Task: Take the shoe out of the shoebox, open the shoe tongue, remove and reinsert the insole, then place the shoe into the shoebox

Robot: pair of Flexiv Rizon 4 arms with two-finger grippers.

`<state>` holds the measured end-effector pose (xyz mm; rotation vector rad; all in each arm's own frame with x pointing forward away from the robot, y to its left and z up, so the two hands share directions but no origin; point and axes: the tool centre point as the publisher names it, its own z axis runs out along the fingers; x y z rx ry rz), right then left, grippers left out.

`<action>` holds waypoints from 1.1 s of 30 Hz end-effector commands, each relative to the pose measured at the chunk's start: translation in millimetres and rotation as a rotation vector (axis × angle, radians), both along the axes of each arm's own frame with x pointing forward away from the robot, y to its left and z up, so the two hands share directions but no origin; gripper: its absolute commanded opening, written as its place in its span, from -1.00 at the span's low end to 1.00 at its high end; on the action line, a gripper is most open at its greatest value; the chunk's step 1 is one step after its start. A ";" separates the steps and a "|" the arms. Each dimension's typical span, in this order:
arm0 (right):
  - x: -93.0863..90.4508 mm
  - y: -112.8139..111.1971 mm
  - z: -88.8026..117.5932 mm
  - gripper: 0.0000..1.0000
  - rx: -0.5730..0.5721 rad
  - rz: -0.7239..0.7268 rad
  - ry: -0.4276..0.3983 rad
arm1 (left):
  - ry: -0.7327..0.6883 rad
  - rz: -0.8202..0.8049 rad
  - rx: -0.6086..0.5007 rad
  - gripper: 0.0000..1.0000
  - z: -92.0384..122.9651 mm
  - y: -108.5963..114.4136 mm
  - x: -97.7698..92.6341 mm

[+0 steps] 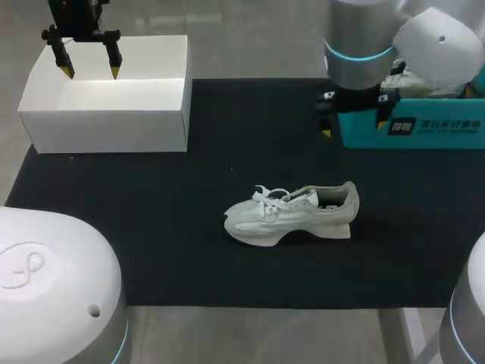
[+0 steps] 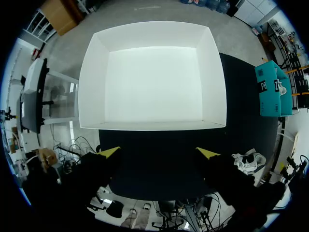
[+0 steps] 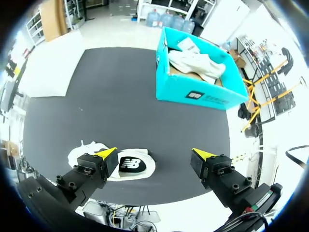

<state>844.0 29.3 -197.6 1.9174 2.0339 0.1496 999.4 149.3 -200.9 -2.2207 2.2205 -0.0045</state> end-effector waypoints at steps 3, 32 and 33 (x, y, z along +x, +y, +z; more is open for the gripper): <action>-0.7 -27.4 49.4 1.00 0.416 0.672 -0.210 | 0.001 0.000 0.000 1.00 0.4 0.3 0.0; 6.9 -38.2 55.0 1.00 0.517 1.048 -0.068 | 0.001 0.000 0.000 1.00 0.4 0.3 0.0; 6.9 -38.2 55.0 1.00 0.517 1.048 -0.068 | 0.001 0.000 0.000 1.00 0.4 0.3 0.0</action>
